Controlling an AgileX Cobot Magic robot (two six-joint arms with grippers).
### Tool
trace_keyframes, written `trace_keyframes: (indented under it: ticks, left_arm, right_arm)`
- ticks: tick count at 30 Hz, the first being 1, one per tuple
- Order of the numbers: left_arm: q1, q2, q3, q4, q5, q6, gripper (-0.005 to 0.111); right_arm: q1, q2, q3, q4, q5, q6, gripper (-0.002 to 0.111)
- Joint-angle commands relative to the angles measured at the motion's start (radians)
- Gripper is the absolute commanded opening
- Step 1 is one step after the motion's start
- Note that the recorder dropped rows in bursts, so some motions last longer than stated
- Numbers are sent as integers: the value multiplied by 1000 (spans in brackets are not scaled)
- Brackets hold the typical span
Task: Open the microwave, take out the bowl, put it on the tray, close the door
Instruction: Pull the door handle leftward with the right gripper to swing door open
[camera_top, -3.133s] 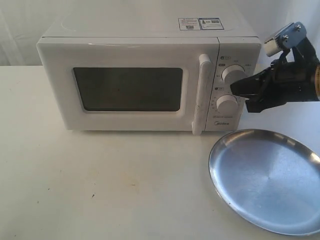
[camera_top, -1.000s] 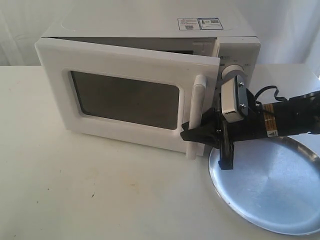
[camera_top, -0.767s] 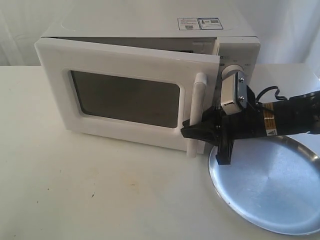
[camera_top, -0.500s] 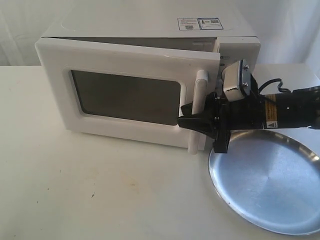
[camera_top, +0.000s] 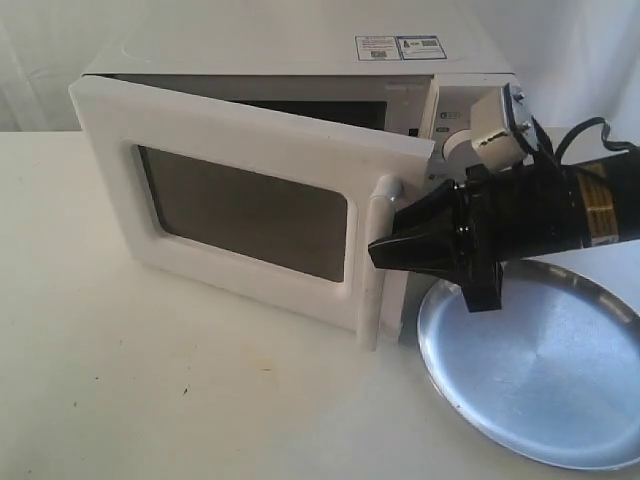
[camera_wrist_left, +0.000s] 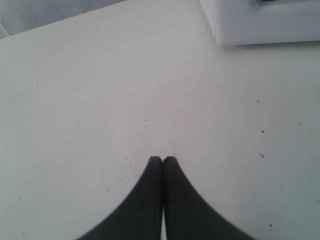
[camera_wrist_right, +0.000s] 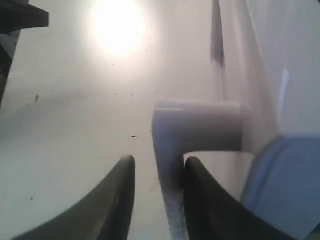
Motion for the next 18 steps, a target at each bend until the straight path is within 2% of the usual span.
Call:
trace_keyframes:
  ticks: [1,3,9,14,16,18]
  left_arm:
    - [3,-2,-2,-9,3,-4,0]
    - [3,-2,-2,-9,3,-4,0]
    - [3,-2,-2,-9,3,-4,0]
    - [3,-2,-2,-9,3,-4,0]
    - [3,-2,-2,-9,3,-4,0]
    - [3,-2,-2,-9,3,-4,0]
  right_arm:
    - [7,-30,79,14,-91,66,26]
    - [7,-30,137,14,-91,80,25]
    - [7,-30,266,14,-82,-36,26]
    - [7,-30,266,26,297,-56,26]
    - [7,-30,264,238,350,-105,26]
    - [7,-29,264,487,309,-163,26]
